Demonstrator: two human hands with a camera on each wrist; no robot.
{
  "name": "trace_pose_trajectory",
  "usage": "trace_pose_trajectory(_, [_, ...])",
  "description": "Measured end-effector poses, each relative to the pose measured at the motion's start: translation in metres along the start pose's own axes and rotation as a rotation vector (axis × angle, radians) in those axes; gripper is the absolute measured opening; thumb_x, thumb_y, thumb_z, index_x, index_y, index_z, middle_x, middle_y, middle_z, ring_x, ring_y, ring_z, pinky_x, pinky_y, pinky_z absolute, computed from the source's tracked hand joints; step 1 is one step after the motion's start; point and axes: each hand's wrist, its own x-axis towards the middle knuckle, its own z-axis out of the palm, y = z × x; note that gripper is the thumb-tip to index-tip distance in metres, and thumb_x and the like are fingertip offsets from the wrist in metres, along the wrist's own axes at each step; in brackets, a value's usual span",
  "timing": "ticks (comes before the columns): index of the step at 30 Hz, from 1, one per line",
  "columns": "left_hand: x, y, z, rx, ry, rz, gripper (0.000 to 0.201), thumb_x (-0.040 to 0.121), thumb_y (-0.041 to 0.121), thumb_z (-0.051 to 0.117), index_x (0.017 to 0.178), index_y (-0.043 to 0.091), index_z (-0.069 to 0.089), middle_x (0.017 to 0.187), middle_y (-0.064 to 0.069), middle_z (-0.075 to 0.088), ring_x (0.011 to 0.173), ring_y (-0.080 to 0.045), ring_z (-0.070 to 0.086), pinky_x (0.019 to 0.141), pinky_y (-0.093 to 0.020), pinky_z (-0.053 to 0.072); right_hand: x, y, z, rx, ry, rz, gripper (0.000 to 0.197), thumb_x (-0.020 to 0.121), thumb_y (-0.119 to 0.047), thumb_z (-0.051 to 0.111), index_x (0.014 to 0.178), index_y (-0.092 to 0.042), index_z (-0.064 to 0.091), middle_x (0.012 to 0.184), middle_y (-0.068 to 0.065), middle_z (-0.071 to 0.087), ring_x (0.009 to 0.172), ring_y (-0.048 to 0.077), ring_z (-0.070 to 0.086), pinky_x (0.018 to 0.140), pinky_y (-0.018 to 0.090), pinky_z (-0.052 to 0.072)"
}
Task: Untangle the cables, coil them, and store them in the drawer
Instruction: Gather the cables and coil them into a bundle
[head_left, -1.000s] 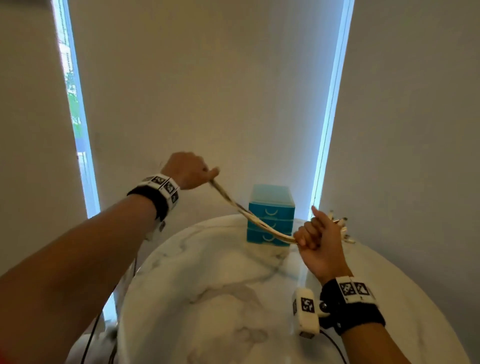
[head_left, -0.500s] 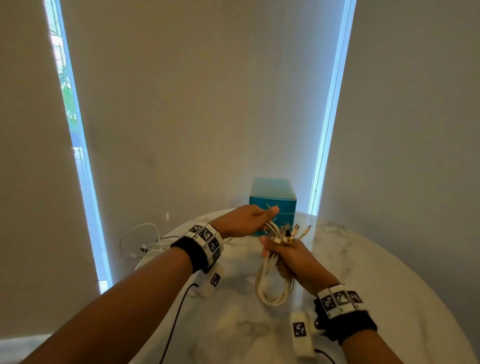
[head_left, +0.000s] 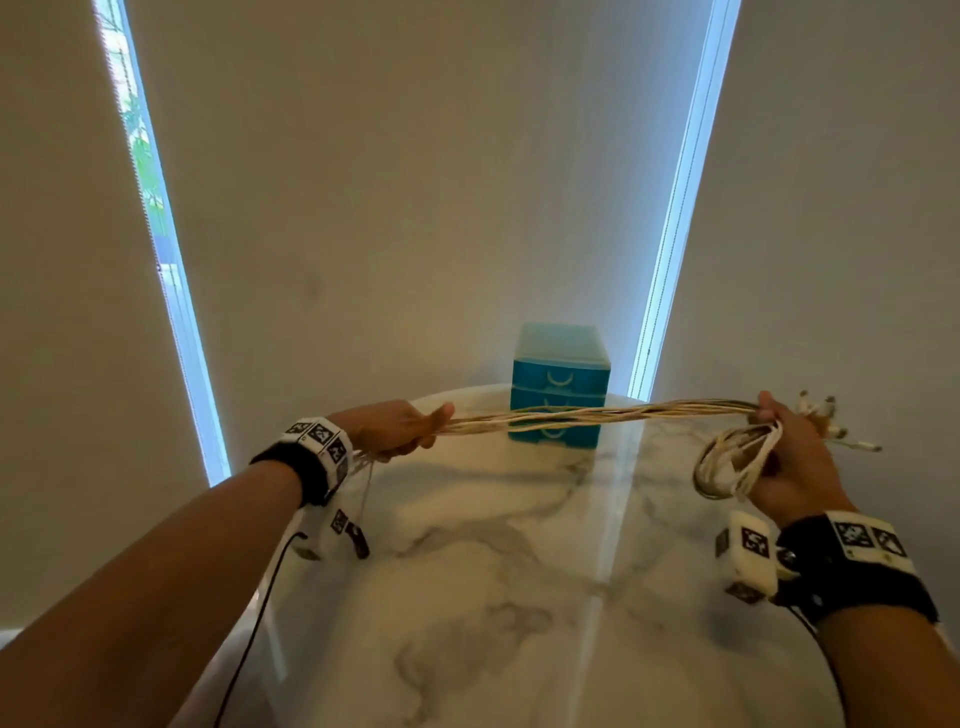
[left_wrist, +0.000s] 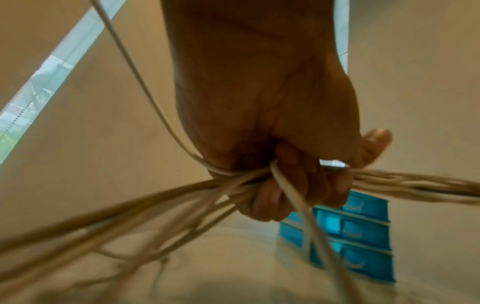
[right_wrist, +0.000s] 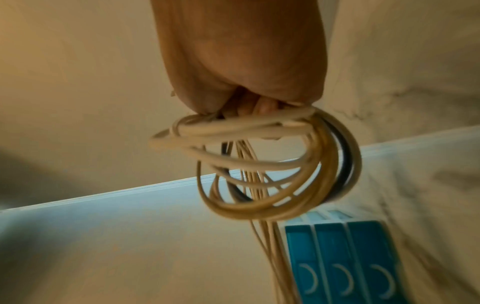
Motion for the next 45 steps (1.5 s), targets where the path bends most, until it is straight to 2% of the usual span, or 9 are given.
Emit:
trace_pose_trajectory(6, [0.007,-0.018,-0.005,0.188,0.059,-0.003,0.078,0.1,0.08,0.018,0.126,0.024,0.065,0.115,-0.003,0.069,0.108,-0.027,0.064,0.098,-0.04,0.047,-0.003,0.022,0.025,-0.378,0.122,-0.21,0.038,0.101,-0.038,0.07,0.069,-0.02,0.059,0.055,0.001,0.05,0.03,0.009,0.033,0.032,0.018,0.025])
trace_pose_trajectory(10, [0.005,-0.012,-0.073,0.513,0.278,0.067,0.028,0.116,0.043,0.028,0.118,0.029,0.053,0.117,0.0,0.065,0.11,-0.027,0.061,0.108,-0.047,0.039,-0.017,0.026,0.038,-0.585,0.107,-0.22,0.041,0.098,-0.048,0.073,0.076,-0.014,0.069,0.044,-0.004,0.048,0.039,0.015,0.043,0.045,0.025,0.035])
trace_pose_trajectory(13, [0.01,-0.029,-0.117,0.889,0.502,-0.171,0.039,0.114,0.042,0.028,0.14,0.022,0.05,0.139,-0.012,0.055,0.131,-0.035,0.05,0.115,-0.05,0.031,-0.041,0.055,0.068,-0.903,-0.139,-0.224,0.057,0.097,-0.064,0.065,0.086,-0.009,0.075,0.063,0.004,0.061,0.061,0.022,0.052,0.055,0.03,0.043])
trace_pose_trajectory(18, [0.01,-0.04,-0.079,0.768,0.123,-0.408,0.072,0.114,0.032,0.034,0.171,0.016,-0.007,0.179,-0.012,-0.006,0.166,-0.032,-0.002,0.133,-0.049,-0.001,-0.059,0.082,0.086,-0.865,-0.196,-0.274,0.045,0.096,-0.062,0.068,0.091,-0.017,0.072,0.057,-0.009,0.053,0.059,0.016,0.049,0.058,0.033,0.043])
trace_pose_trajectory(21, [0.012,-0.017,-0.053,0.661,0.03,-0.339,0.076,0.111,0.024,0.041,0.17,0.008,-0.004,0.179,-0.014,-0.007,0.165,-0.035,0.006,0.134,-0.048,0.014,-0.057,0.091,0.075,-0.536,-0.159,-0.164,0.041,0.093,-0.057,0.075,0.083,-0.018,0.067,0.055,-0.007,0.048,0.05,0.014,0.039,0.053,0.031,0.037])
trace_pose_trajectory(25, [0.01,0.044,-0.026,0.414,0.064,0.021,0.056,0.109,0.018,0.048,0.163,0.01,0.038,0.169,-0.015,0.036,0.152,-0.03,0.039,0.125,-0.043,0.033,-0.059,0.102,0.072,-0.121,-0.214,-0.004,0.055,0.1,-0.038,0.073,0.056,-0.025,0.042,0.051,-0.004,0.029,0.045,0.012,0.027,0.049,0.029,0.031])
trace_pose_trajectory(31, [0.009,0.131,0.072,-0.178,-0.215,0.343,0.068,0.11,0.067,0.023,0.135,0.021,0.067,0.135,-0.002,0.071,0.123,-0.011,0.065,0.119,-0.038,0.042,-0.061,0.128,0.077,0.142,-0.281,0.079,0.054,0.102,-0.031,0.07,0.058,-0.025,0.039,0.052,-0.004,0.018,0.046,0.013,0.018,0.052,0.03,0.032])
trace_pose_trajectory(37, [0.009,0.124,0.114,-0.039,-0.244,0.163,0.096,0.101,0.081,0.004,0.088,0.017,0.075,0.067,0.001,0.051,0.059,-0.015,0.048,0.069,-0.033,0.049,-0.045,0.123,0.052,0.23,-0.254,0.136,0.055,0.101,-0.041,0.067,0.063,-0.025,0.031,0.049,-0.004,0.02,0.04,0.012,0.024,0.045,0.027,0.037])
trace_pose_trajectory(45, [0.037,0.125,0.114,0.2,0.048,0.203,0.062,0.111,0.061,0.032,0.077,0.024,0.068,0.079,0.003,0.065,0.075,-0.017,0.058,0.084,-0.037,0.046,-0.036,0.118,0.043,0.43,-0.228,0.16,0.055,0.099,-0.042,0.071,0.061,-0.025,0.035,0.05,-0.005,0.02,0.04,0.01,0.025,0.051,0.026,0.038])
